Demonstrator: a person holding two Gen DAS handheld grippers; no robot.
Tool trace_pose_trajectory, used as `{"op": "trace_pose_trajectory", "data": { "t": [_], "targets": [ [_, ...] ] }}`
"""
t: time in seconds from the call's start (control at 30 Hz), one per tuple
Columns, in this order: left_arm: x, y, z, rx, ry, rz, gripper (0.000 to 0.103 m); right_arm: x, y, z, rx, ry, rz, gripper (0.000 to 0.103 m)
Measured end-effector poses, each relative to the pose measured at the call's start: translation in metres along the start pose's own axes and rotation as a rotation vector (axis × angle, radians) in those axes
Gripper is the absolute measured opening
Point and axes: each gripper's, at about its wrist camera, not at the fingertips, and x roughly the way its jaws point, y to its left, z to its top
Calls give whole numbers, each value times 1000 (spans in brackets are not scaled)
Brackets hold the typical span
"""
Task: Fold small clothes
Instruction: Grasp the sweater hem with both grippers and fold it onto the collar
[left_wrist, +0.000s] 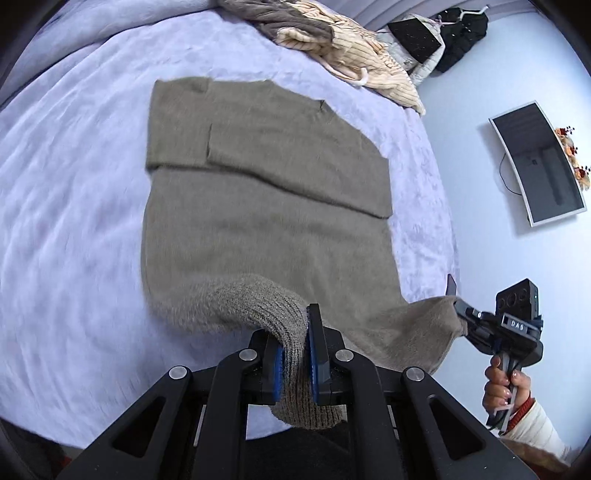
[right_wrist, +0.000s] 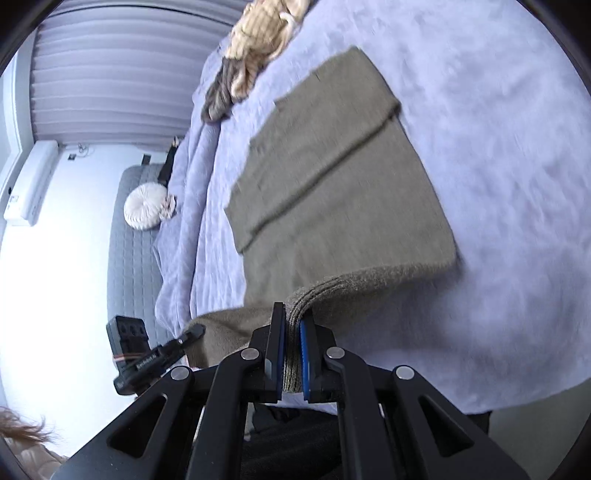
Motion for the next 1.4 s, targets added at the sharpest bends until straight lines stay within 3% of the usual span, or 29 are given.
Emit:
{"op": "trace_pose_trajectory", "data": {
  "t": [0.2,0.4,0.67,0.87,1.13,1.37,1.4],
  "targets": [
    [-5,4,54,54,0,-27,12,-1,35,43,27,-86,37,7],
    [-3,9,103,28,-65,-27,12,23,63,105,-1,-94,68,7],
    [22,18,158,-77,-166,43,12,82,58,205,3,-32,51,7],
    [81,38,196,-90,-194,178,12,142,35,264,-26,22,-22,7],
    [138,69,212,-125,-201,275,12,197,-12,287,-30,38,-38,7],
    [134,59,218,-98,-215,285,12,185,-16,285,-9,-30,5,7],
    [132,59,222,-90,-205,281,18,180,-12,289,-11,-49,5,7]
  ]
}}
